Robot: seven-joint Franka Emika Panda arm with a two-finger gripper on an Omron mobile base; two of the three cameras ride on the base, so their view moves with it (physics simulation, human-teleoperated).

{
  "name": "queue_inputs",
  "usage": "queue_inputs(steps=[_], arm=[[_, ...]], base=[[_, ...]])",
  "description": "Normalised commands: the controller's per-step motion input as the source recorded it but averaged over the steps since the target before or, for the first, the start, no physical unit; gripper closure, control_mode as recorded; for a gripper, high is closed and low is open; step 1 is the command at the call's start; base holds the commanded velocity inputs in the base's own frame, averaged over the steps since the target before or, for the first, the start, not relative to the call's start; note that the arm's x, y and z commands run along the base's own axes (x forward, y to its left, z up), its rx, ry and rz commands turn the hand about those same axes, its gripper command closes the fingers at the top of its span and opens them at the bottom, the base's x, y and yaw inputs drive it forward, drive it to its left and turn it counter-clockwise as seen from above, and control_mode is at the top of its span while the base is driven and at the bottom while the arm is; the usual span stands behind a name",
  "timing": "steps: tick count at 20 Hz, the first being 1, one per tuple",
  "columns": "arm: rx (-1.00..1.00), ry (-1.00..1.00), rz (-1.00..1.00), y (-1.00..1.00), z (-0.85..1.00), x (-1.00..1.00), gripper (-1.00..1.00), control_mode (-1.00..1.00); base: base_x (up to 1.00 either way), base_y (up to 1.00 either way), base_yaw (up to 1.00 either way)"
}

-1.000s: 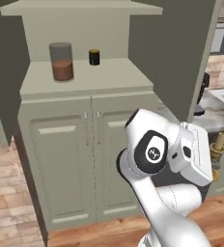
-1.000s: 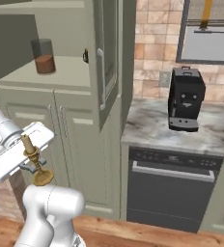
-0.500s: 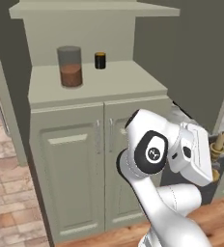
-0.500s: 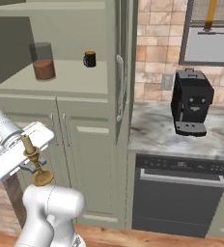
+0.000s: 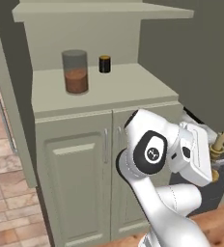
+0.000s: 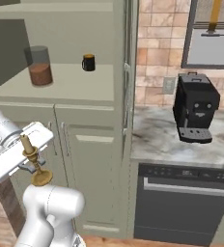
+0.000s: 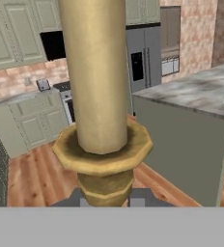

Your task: Pick the jar and candle from the dining table and place them in the open cabinet. Close the cabinet after placing the objects.

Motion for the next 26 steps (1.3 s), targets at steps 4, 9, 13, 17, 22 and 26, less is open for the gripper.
queue_inputs(steps=[4,9,13,17,22,26], arm=[[0.0,0.0,0.0,0.0,0.0,0.0,1.0,1.0],[0.0,0.0,0.0,0.0,0.0,0.0,1.0,1.0],[0.0,0.0,0.0,0.0,0.0,0.0,1.0,1.0],[0.0,0.0,0.0,0.0,0.0,0.0,1.0,1.0],[0.0,0.0,0.0,0.0,0.0,0.0,1.0,1.0],[0.0,0.0,0.0,0.0,0.0,0.0,1.0,1.0]], base=[[0.44,0.27,0.0],[0.36,0.29,0.0],[0.28,0.33,0.0],[0.25,0.34,0.0],[0.26,0.34,0.0],[0.26,0.32,0.0]])
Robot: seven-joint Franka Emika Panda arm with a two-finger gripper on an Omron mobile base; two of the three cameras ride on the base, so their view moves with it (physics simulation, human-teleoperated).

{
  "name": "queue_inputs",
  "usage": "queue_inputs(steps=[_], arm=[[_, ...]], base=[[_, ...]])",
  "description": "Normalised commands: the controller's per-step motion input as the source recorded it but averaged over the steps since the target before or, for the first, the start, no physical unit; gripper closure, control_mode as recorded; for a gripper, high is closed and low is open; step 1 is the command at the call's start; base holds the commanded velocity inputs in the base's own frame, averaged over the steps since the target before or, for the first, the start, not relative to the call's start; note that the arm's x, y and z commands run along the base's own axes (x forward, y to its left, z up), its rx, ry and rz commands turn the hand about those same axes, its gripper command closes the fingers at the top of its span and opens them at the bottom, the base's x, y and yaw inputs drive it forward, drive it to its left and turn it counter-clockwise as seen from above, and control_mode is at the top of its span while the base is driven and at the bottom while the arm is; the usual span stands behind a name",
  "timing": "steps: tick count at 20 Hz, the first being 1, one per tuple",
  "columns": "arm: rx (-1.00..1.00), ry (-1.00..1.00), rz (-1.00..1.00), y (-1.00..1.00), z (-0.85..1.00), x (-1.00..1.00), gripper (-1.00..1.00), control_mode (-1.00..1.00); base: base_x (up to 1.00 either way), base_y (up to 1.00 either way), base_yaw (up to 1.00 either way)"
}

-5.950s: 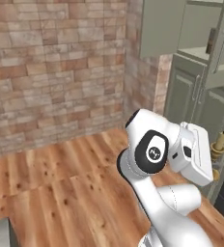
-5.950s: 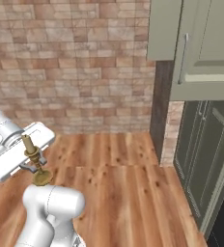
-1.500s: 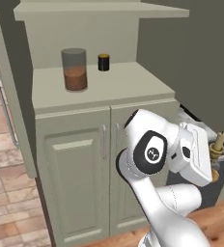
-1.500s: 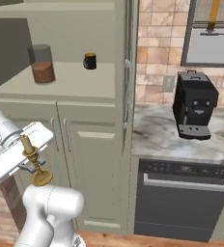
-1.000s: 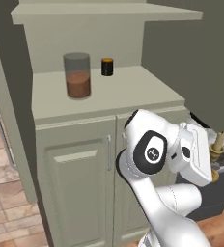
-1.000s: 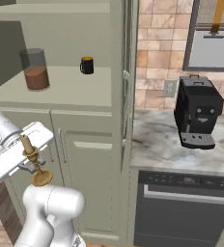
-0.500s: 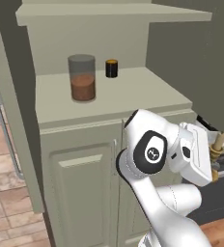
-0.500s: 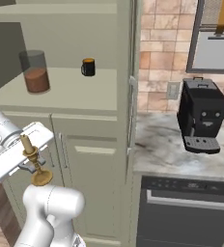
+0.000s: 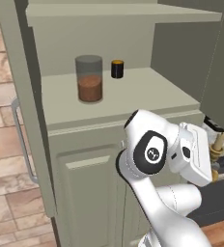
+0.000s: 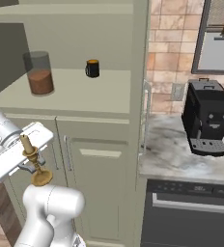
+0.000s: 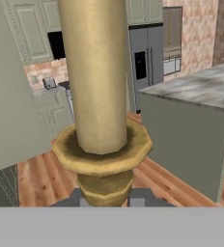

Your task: Pick the jar and candle from the dining table and place them in the open cabinet. Close the cabinet after placing the objects.

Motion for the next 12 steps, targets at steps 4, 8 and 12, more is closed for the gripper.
queue_inputs(steps=[4,8,12], arm=[[0.0,0.0,0.0,0.0,0.0,0.0,1.0,1.0],[0.0,0.0,0.0,0.0,0.0,0.0,1.0,1.0],[0.0,0.0,0.0,0.0,0.0,0.0,1.0,1.0]], base=[[0.25,0.33,0.0],[0.29,0.38,0.0],[0.27,0.36,0.0]])
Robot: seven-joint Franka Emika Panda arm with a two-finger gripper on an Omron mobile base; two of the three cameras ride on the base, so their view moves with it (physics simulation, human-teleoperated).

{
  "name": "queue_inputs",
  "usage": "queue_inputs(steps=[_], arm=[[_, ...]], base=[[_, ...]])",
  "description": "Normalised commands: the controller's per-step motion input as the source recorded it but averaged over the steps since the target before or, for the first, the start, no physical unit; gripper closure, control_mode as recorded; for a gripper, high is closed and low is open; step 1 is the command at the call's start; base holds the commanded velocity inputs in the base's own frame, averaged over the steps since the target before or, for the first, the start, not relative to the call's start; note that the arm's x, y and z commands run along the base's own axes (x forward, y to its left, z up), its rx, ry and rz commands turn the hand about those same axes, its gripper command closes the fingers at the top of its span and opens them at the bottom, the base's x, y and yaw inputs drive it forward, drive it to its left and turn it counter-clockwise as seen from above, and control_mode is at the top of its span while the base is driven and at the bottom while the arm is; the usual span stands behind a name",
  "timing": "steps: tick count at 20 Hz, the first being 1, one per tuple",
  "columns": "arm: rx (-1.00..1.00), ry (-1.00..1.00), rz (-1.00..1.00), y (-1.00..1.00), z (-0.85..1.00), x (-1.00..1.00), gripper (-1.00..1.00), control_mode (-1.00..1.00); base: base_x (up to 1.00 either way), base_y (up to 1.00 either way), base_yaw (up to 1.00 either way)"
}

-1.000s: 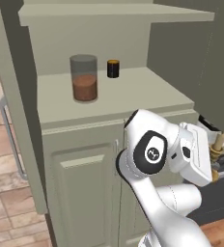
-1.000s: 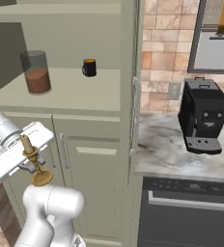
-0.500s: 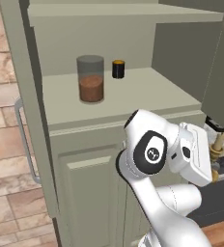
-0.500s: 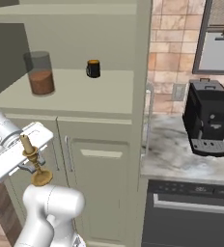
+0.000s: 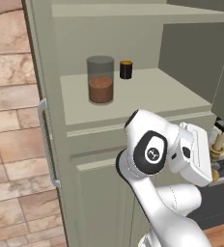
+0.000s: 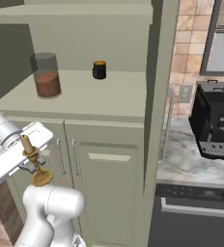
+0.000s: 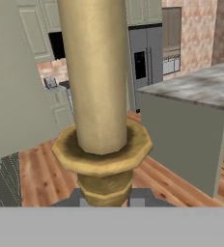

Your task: Pick the jar and candle from the dining table and place them in the open cabinet. Close the cabinet after placing the objects.

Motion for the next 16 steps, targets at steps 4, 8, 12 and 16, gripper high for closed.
queue_inputs(steps=[4,8,12,16], arm=[[0.0,0.0,0.0,0.0,0.0,0.0,1.0,1.0],[0.0,0.0,0.0,0.0,0.0,0.0,1.0,1.0],[0.0,0.0,0.0,0.0,0.0,0.0,1.0,1.0],[0.0,0.0,0.0,0.0,0.0,0.0,1.0,1.0]], base=[[0.26,0.36,0.0],[0.29,0.3,0.0],[0.34,0.19,0.0],[0.35,0.14,0.0]])
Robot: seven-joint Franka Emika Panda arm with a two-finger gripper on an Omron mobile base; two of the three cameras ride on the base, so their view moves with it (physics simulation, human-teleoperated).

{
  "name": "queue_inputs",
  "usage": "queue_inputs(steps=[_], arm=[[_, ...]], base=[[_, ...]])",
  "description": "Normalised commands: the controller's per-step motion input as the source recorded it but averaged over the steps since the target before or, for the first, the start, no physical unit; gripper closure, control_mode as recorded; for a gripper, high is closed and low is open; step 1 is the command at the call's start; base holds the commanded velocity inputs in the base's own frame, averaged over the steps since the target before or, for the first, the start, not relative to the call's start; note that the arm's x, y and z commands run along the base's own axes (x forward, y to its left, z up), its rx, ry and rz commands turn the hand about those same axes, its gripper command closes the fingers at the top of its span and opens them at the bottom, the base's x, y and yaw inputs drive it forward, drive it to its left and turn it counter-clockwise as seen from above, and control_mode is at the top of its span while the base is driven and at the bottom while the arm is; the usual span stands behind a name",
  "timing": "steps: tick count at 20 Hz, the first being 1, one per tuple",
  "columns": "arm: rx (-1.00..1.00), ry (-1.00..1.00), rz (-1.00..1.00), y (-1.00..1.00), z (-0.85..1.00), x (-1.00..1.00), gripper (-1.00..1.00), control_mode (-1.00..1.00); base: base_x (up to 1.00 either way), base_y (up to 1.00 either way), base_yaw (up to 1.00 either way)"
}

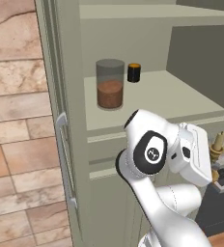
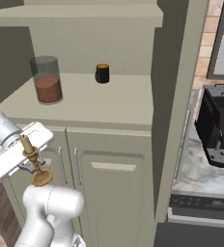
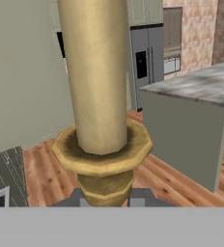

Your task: Pick the jar and candle from the dining table and place them in the open cabinet. Close the cabinet after placing the objects.

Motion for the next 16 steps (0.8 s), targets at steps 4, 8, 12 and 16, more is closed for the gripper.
queue_inputs(steps=[4,8,12,16], arm=[[-0.04,0.01,0.0,0.03,0.0,0.03,1.0,-1.0],[-0.13,0.01,0.03,0.04,0.0,0.01,1.0,-1.0],[-0.06,0.0,0.14,0.0,0.0,-0.05,1.0,-1.0],[0.0,0.0,0.18,0.0,0.0,-0.2,1.0,-1.0]], base=[[0.16,0.1,0.0],[0.0,0.0,0.0],[0.0,0.0,0.0],[0.0,0.0,0.0]])
